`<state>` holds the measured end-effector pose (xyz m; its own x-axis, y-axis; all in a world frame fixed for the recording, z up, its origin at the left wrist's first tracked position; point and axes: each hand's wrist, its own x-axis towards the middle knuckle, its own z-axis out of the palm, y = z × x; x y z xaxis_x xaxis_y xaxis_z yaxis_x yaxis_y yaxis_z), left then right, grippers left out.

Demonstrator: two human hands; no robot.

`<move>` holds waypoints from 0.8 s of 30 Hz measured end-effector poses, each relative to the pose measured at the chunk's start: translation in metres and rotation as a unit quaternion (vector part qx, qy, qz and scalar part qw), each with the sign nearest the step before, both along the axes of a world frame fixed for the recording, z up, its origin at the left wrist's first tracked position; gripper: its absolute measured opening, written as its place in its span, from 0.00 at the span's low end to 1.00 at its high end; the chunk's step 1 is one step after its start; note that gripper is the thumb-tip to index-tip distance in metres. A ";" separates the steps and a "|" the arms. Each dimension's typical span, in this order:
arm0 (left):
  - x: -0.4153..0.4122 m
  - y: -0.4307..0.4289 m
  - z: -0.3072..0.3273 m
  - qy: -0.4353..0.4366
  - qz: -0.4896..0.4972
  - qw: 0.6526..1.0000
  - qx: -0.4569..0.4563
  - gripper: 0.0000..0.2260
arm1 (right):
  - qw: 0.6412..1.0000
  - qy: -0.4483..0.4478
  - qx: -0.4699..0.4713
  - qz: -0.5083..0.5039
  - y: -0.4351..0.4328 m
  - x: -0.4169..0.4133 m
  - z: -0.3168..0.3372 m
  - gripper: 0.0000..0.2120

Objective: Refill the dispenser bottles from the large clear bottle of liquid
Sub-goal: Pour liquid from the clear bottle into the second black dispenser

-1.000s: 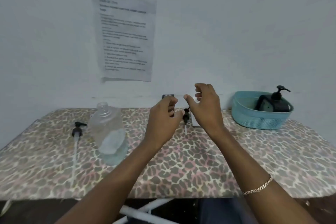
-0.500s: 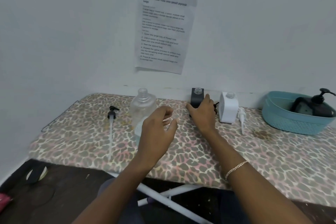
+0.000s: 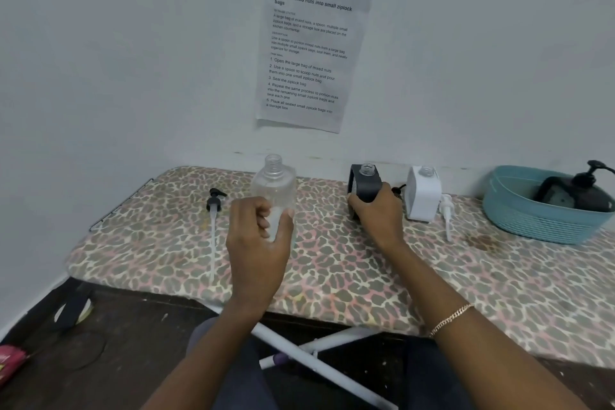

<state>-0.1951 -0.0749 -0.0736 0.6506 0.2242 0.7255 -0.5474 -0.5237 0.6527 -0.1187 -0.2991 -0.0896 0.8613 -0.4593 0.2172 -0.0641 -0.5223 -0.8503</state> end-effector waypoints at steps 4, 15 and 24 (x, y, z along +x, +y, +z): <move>0.005 0.002 -0.006 0.041 0.031 0.998 -0.019 0.26 | 0.999 -0.015 0.013 0.030 -0.001 -0.027 0.007 0.18; 0.020 -0.003 -0.015 0.140 -0.030 0.990 -0.014 0.34 | 0.997 -0.037 -0.007 0.071 -0.014 -0.093 -0.001 0.17; 0.012 -0.016 -0.020 0.093 -0.027 0.994 0.053 0.29 | 0.996 -0.027 -0.015 0.088 -0.020 -0.111 -0.013 0.26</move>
